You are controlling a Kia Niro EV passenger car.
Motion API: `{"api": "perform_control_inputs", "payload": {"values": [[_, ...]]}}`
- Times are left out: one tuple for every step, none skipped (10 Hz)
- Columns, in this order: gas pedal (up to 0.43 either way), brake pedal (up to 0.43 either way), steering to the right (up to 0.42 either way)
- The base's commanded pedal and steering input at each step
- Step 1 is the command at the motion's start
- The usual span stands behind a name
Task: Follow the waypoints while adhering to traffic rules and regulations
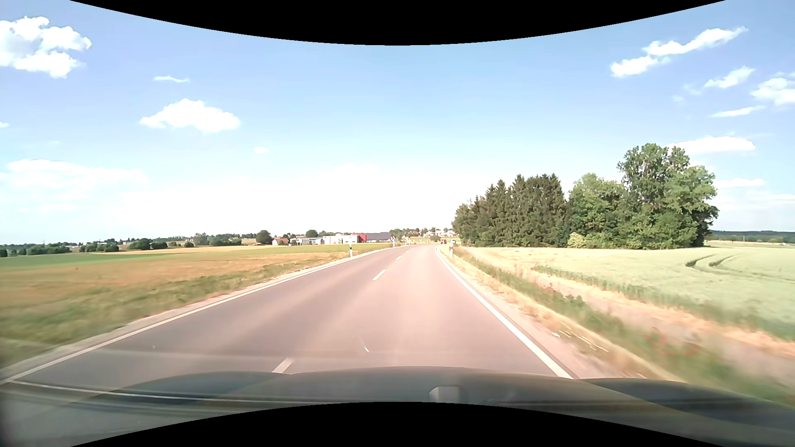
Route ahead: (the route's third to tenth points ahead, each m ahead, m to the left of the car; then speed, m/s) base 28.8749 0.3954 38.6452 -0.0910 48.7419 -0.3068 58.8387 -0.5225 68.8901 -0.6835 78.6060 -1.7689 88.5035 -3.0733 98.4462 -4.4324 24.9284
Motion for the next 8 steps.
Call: {"api": "perform_control_inputs", "payload": {"values": [[0.039, 0.006, 0.003], [0.039, 0.006, 0.003], [0.039, 0.006, 0.003], [0.039, 0.006, 0.003], [0.039, 0.006, 0.003], [0.039, 0.006, 0.005], [0.039, 0.006, 0.006], [0.039, 0.006, 0.006]]}}
